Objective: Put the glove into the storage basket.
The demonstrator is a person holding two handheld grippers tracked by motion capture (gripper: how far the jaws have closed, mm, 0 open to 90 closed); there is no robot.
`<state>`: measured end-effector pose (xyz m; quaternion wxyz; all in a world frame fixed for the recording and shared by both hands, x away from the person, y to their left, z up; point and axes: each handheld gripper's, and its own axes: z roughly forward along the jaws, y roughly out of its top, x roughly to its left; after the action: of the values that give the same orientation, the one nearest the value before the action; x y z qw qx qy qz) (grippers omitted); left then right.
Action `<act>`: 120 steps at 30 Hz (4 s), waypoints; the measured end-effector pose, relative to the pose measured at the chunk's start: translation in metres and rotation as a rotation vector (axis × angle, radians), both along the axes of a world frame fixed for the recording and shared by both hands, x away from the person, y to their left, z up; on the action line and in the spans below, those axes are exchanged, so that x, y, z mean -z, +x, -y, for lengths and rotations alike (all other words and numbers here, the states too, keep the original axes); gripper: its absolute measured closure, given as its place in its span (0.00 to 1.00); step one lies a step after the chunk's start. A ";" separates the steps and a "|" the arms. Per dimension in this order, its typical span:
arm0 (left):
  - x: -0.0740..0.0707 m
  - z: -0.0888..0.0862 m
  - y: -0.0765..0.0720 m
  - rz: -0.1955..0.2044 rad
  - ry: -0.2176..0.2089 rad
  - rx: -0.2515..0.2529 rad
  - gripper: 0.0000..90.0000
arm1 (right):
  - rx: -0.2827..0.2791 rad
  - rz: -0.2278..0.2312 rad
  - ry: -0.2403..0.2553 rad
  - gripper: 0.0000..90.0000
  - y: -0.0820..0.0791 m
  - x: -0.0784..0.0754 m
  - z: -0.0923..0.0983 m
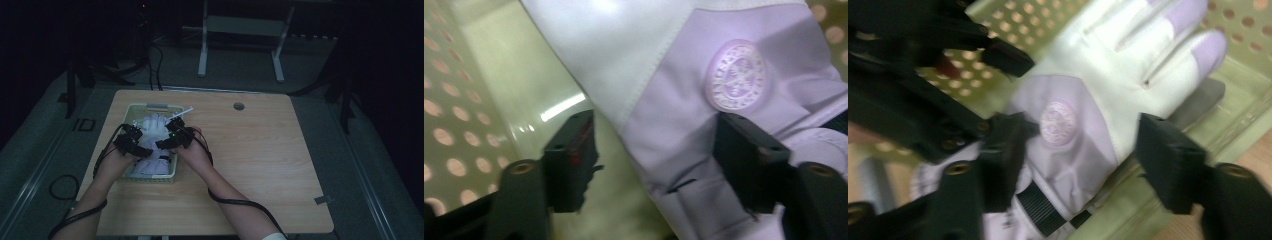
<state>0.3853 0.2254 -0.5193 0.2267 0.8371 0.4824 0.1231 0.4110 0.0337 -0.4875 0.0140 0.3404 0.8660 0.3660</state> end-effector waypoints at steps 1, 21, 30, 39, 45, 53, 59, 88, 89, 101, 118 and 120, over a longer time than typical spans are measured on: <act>-0.002 -0.002 -0.001 0.027 -0.010 0.001 0.30 | -0.016 0.000 0.008 0.33 0.000 -0.002 0.002; -0.041 0.013 -0.040 0.227 -0.213 0.054 0.11 | -0.133 0.099 0.060 0.18 -0.014 -0.008 0.060; -0.057 0.045 -0.054 0.247 -0.246 0.113 0.11 | -0.139 0.113 0.051 0.17 -0.019 -0.011 0.088; -0.069 0.081 -0.062 0.229 -0.364 0.204 0.08 | -0.141 0.143 0.042 0.16 -0.022 -0.012 0.118; -0.070 0.110 -0.068 0.277 -0.363 0.213 0.02 | -0.131 0.150 0.040 0.15 -0.022 -0.011 0.138; -0.058 0.140 -0.076 0.267 -0.356 0.282 0.02 | -0.111 0.136 0.028 0.16 -0.024 0.001 0.165; -0.038 0.162 -0.085 0.225 -0.383 0.332 0.02 | -0.122 0.137 0.008 0.16 -0.031 0.013 0.181; 0.025 0.221 -0.117 0.234 -0.418 0.530 0.02 | -0.084 0.147 0.036 0.15 -0.060 0.055 0.248; 0.025 0.222 -0.118 0.244 -0.414 0.534 0.02 | -0.078 0.146 0.042 0.15 -0.060 0.054 0.250; 0.035 0.228 -0.125 0.282 -0.426 0.567 0.02 | -0.089 0.141 0.043 0.15 -0.073 0.060 0.266; 0.048 0.232 -0.134 0.285 -0.430 0.585 0.02 | -0.060 0.174 0.055 0.14 -0.088 0.070 0.284; 0.048 0.232 -0.134 0.287 -0.429 0.587 0.02 | -0.058 0.184 0.048 0.14 -0.089 0.073 0.287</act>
<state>0.2512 -0.0068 -0.5672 0.4873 0.8474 0.2005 0.0653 0.3224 -0.2531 -0.5600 0.0748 0.2803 0.8615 0.4167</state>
